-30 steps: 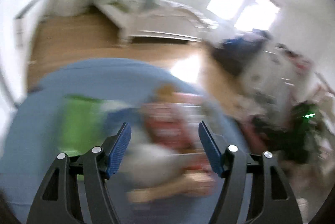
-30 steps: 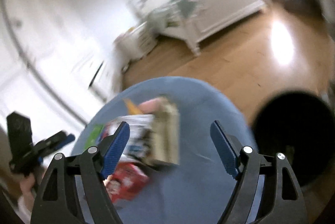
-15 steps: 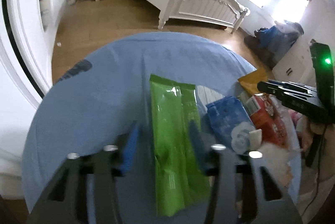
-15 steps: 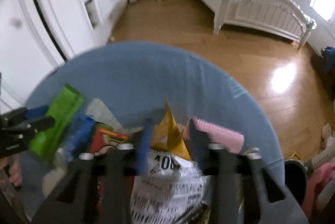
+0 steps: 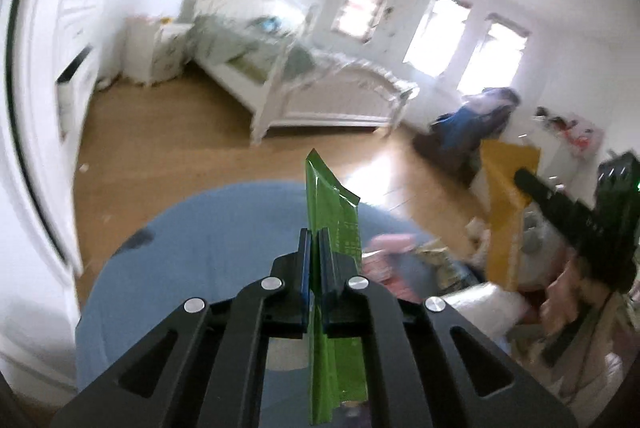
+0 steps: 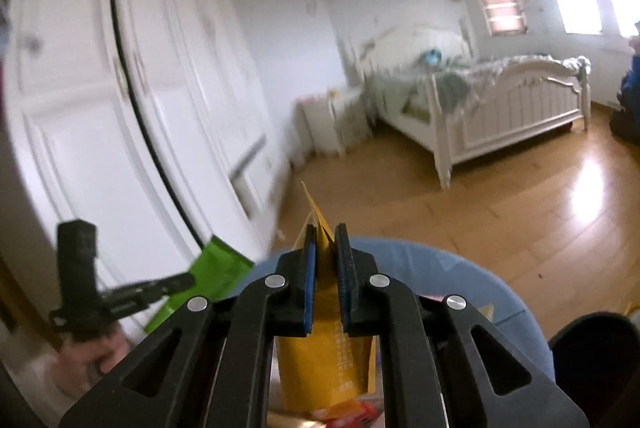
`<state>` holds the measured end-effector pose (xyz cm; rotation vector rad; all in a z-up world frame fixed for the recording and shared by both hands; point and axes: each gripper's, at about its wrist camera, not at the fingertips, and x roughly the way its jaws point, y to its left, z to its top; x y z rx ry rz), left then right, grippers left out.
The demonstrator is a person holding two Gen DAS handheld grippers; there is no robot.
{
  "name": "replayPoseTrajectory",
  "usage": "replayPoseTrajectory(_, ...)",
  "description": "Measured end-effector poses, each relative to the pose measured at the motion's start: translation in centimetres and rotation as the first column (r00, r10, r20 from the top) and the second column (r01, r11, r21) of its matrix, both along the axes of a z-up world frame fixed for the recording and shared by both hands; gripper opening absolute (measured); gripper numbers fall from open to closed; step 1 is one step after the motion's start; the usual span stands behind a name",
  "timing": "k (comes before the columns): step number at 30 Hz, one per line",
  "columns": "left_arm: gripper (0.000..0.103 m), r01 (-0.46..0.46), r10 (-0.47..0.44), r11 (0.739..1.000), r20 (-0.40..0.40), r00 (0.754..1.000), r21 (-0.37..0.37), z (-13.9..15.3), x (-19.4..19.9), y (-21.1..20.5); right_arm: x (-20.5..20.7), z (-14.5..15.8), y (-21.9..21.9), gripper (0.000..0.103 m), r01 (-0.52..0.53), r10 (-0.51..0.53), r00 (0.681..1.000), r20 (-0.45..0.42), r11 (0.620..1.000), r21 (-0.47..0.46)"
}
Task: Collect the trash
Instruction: 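Grasp the green wrapper with the left tool while the right grasps a yellow packet, then carry the green wrapper and yellow packet over the bin and release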
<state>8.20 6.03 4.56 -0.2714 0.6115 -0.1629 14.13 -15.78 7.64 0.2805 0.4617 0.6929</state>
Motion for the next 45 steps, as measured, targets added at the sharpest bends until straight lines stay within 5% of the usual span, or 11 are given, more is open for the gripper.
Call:
replayPoseTrajectory(8,0.005,0.223,-0.220,0.973,0.056,0.974,-0.060,4.4,1.2,-8.9,-4.5,-0.2,-10.3,0.010,0.139,-0.139,0.990,-0.010,0.984,0.111)
replayPoseTrajectory(18,0.005,0.420,-0.421,0.903,0.002,0.907,-0.090,0.8,6.3,-21.1,-7.9,-4.3,-22.8,0.011,0.470,-0.469,0.883,-0.031,0.880,0.073)
replayPoseTrajectory(24,0.005,0.519,-0.524,0.849,-0.038,0.851,-0.102,-2.1,8.3,-28.4,-7.7,-7.3,-29.0,0.011,0.561,-0.559,0.827,-0.067,0.827,0.033)
replayPoseTrajectory(33,0.005,0.577,-0.590,0.807,-0.141,0.795,-0.122,-6.8,11.2,-34.5,-4.6,-12.9,-31.5,0.011,0.605,-0.596,0.784,-0.174,0.796,-0.001)
replayPoseTrajectory(45,0.005,0.579,-0.589,0.807,-0.240,0.772,-0.119,-11.3,14.8,-38.4,-0.3,-18.4,-34.5,0.011,0.619,-0.601,0.751,-0.273,0.785,-0.025)
